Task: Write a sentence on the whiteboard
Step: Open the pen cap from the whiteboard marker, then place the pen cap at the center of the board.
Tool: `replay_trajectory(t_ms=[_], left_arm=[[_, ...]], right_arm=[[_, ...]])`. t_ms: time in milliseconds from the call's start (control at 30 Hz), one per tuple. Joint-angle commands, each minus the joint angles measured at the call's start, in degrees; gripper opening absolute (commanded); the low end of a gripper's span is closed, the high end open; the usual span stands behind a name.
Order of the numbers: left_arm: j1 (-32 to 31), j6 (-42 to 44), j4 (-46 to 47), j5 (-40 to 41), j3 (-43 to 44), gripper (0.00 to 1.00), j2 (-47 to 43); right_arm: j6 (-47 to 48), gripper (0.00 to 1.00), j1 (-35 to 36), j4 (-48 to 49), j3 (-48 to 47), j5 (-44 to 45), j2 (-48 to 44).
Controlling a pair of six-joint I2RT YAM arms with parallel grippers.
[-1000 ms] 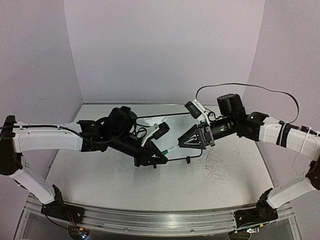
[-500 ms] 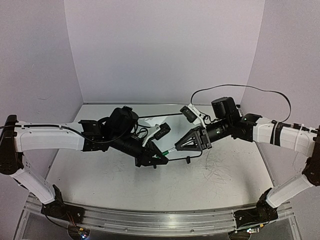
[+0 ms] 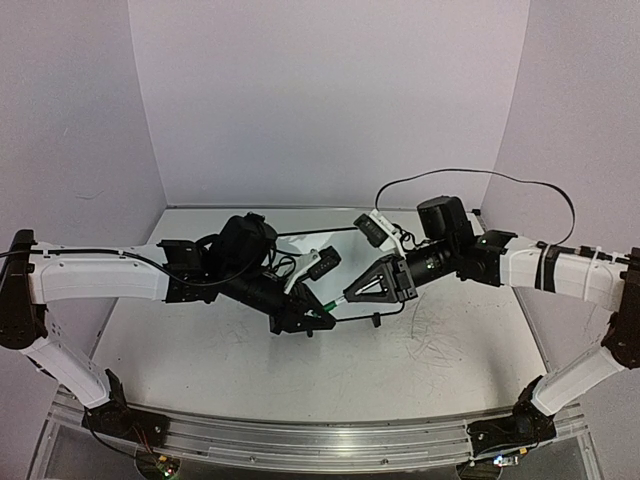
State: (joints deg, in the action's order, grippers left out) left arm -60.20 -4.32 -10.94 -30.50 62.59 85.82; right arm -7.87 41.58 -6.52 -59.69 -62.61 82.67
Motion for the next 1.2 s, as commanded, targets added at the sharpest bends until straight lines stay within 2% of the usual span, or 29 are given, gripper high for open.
replay_trajectory(t_ms=[0, 33, 233, 500, 667, 733, 933, 1033, 1167], left_arm=[[-0.18, 0.40, 1.54, 0.20, 2.08, 0.00, -0.18], [-0.18, 0.46, 1.60, 0.39, 2.01, 0.00, -0.29], [-0.07, 1.20, 1.04, 4.34, 0.53, 0.00, -1.49], [3.15, 3.07, -2.30, 10.55, -4.46, 0.00, -7.76], [5.37, 1.96, -2.74, 15.29, -7.42, 0.00, -12.61], [5.36, -0.13, -2.68, 21.75, -8.12, 0.00, -14.18], [6.37, -12.23, -3.01, 60.65, -12.96, 0.00, -19.20], [9.51, -22.80, -5.85, 69.03, -16.35, 0.00, -21.49], [11.82, -34.86, -6.71, 71.63, -21.55, 0.01, -20.70]], right_arm=[[-1.17, 0.04, 0.72, 4.85, 0.88, -2.11, -0.17], [-1.17, 0.00, 0.73, 4.97, 1.17, -2.03, -0.21], [-0.01, 0.00, -0.14, 4.78, 3.13, -0.21, -2.95], [1.34, 0.00, -12.64, 4.23, 8.27, -1.22, -12.17], [0.39, 0.00, -13.88, 4.11, 9.40, 6.52, -16.44], [-0.91, 0.00, -13.84, 4.03, 9.36, 11.86, -17.79], [-2.53, 0.00, -13.85, 3.73, 10.83, 35.11, -25.59], [-3.68, 0.00, -13.87, 5.04, 12.53, 46.77, -30.01], [-5.26, 0.00, -13.85, 8.91, 15.10, 53.28, -34.99]])
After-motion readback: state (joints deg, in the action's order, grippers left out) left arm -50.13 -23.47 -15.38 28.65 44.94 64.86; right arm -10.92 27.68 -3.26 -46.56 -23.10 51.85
